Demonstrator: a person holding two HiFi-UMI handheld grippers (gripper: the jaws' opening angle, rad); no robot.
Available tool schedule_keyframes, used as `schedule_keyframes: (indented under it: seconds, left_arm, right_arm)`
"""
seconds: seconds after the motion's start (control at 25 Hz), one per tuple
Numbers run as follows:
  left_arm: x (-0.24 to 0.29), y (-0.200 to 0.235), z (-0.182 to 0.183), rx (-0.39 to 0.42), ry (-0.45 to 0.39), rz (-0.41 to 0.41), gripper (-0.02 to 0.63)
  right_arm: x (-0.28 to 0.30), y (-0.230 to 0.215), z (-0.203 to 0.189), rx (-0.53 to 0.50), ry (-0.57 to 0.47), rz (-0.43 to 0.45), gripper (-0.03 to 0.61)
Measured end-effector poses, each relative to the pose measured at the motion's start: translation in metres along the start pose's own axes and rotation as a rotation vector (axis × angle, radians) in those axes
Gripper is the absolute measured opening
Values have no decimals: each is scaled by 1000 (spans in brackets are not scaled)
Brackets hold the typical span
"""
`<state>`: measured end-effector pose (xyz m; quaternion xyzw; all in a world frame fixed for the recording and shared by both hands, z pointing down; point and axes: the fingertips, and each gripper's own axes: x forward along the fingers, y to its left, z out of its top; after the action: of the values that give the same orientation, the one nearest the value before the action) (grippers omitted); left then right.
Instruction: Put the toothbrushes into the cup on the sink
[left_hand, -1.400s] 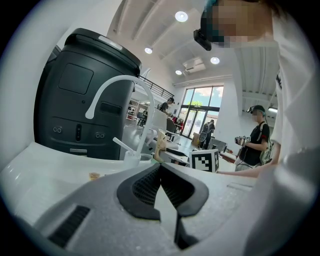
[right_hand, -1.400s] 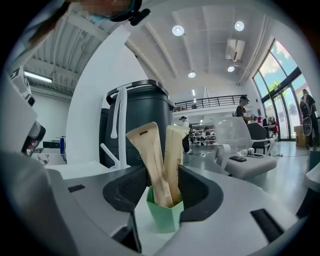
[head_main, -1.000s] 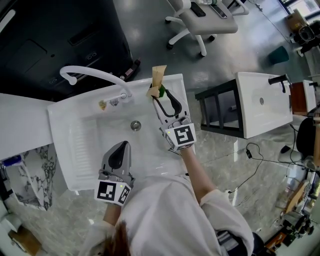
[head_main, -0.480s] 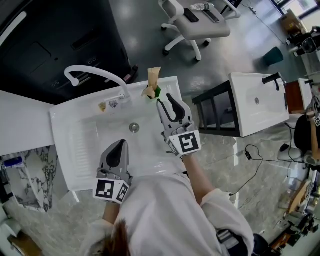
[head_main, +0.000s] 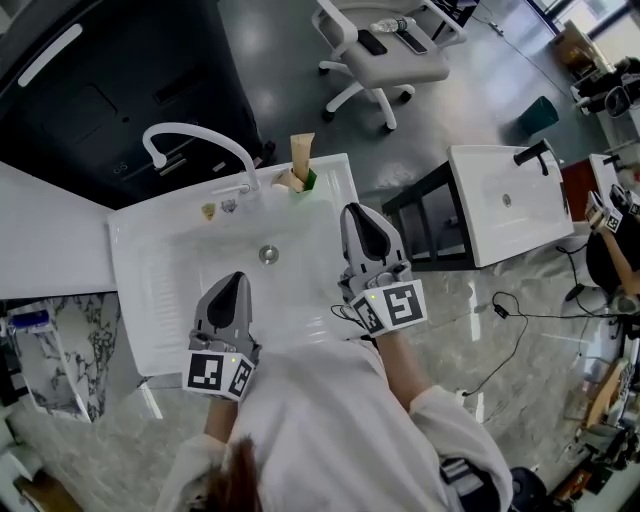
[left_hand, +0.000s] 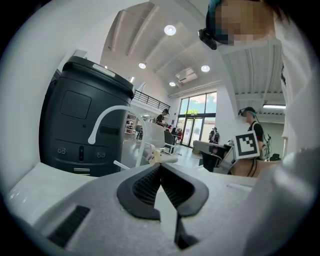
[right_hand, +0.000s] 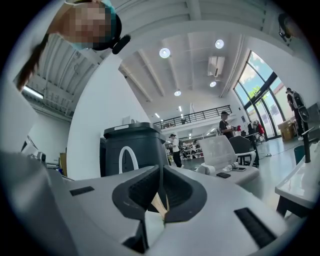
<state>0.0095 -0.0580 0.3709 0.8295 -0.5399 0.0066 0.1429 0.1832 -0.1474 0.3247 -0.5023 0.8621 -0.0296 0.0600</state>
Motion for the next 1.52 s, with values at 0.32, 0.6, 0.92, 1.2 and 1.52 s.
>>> schedule_keyframes:
  seconds: [0.32, 0.6, 0.92, 1.2, 1.52]
  left_arm:
    - [-21, -6, 23, 37, -52, -5, 13]
    - [-42, -10, 35, 68, -76, -2, 12]
    - [-57, -14, 34, 84, -69, -23, 13]
    - [-67, -15, 26, 92, -52, -41, 13]
    - [-78, -11, 16, 72, -32, -28, 12]
  right_arm:
    - [-51, 1, 54, 76, -4, -8, 12]
    - [-103, 8, 62, 88, 37, -15, 12]
    - [-144, 27, 34, 125, 122, -36, 12]
    - [-160, 48, 7, 93, 184, -29, 12]
    - [-157, 72, -14, 109, 225, 1, 12]
